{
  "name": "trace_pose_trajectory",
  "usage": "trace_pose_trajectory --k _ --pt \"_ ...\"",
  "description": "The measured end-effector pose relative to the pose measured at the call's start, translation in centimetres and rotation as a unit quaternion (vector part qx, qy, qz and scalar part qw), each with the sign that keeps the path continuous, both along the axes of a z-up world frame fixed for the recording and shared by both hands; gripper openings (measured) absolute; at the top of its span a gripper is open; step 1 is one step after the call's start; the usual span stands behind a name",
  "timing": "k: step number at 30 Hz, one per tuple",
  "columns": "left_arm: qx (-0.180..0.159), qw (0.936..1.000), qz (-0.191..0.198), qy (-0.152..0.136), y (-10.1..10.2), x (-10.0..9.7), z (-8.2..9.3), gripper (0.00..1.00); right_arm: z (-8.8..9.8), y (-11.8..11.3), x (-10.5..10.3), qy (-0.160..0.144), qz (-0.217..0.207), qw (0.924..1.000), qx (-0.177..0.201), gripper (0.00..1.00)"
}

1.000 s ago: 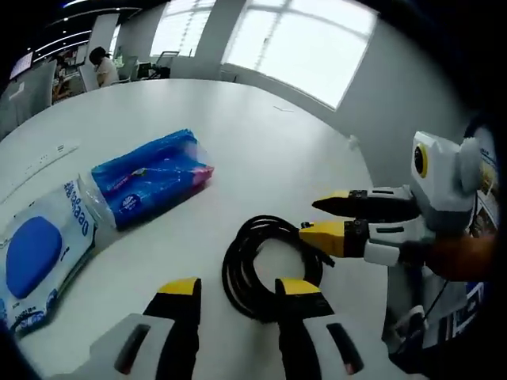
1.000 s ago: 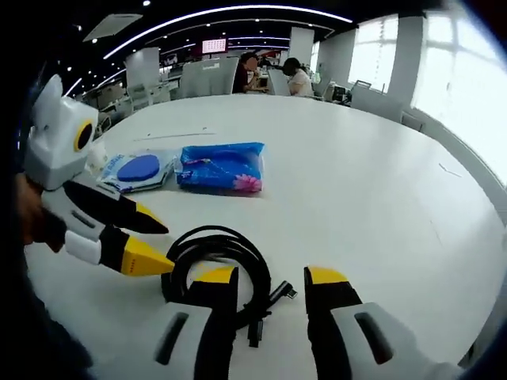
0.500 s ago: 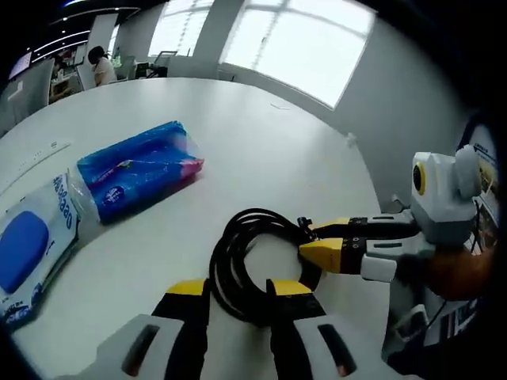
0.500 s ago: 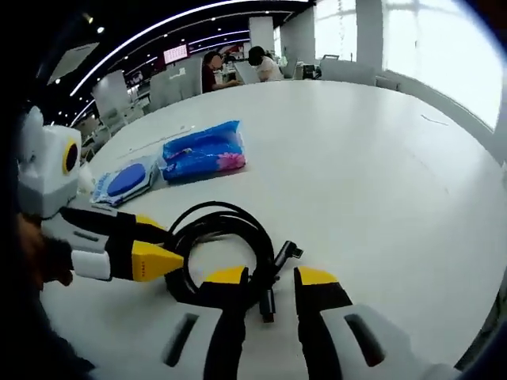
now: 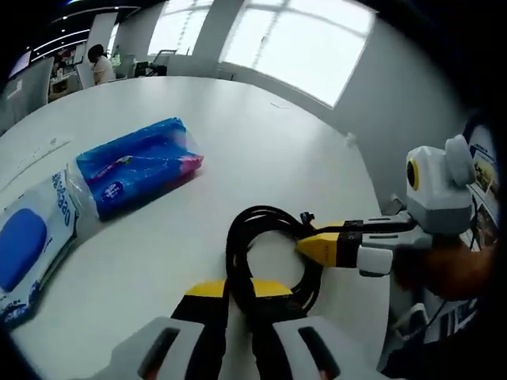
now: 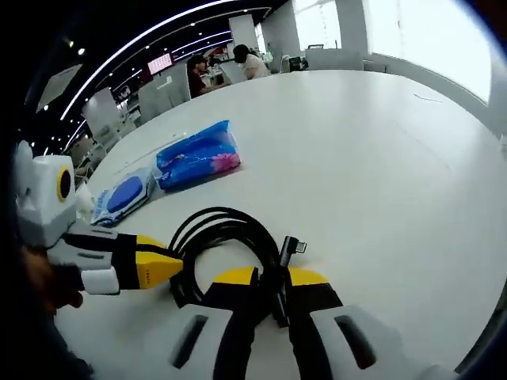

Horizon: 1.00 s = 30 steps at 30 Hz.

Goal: Arrange the tabletop items into an orderly group along one side of the table until the central work area is clear of visible clutter.

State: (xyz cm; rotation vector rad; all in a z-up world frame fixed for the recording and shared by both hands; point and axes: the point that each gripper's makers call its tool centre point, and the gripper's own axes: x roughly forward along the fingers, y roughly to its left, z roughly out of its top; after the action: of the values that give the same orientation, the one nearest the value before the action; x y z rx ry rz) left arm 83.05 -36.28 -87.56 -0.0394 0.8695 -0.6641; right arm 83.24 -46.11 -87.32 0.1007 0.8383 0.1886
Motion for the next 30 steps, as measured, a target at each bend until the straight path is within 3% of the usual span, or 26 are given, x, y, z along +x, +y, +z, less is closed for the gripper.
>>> trace_pose_trajectory --k 12,18,24,30 --pt "-0.012 0.9997 0.019 -0.01 0.2 -0.1 2.0 0.01 1.4 -0.1 0.1 -0.011 -0.02 0.9993 0.029 0.07" --pt "-0.023 0.9989 0.032 -0.026 0.7 0.2 3.5 0.01 3.3 0.4 0.9 -0.031 -0.019 0.9987 0.037 0.07" --pt "-0.03 0.9973 0.055 -0.038 2.4 0.6 4.7 0.01 4.8 2.1 1.8 -0.043 -0.002 0.9981 0.044 0.07" --pt "-0.028 0.995 0.086 -0.042 5.2 1.0 5.0 0.02 4.9 5.2 2.7 -0.044 0.034 0.9974 0.046 0.07"
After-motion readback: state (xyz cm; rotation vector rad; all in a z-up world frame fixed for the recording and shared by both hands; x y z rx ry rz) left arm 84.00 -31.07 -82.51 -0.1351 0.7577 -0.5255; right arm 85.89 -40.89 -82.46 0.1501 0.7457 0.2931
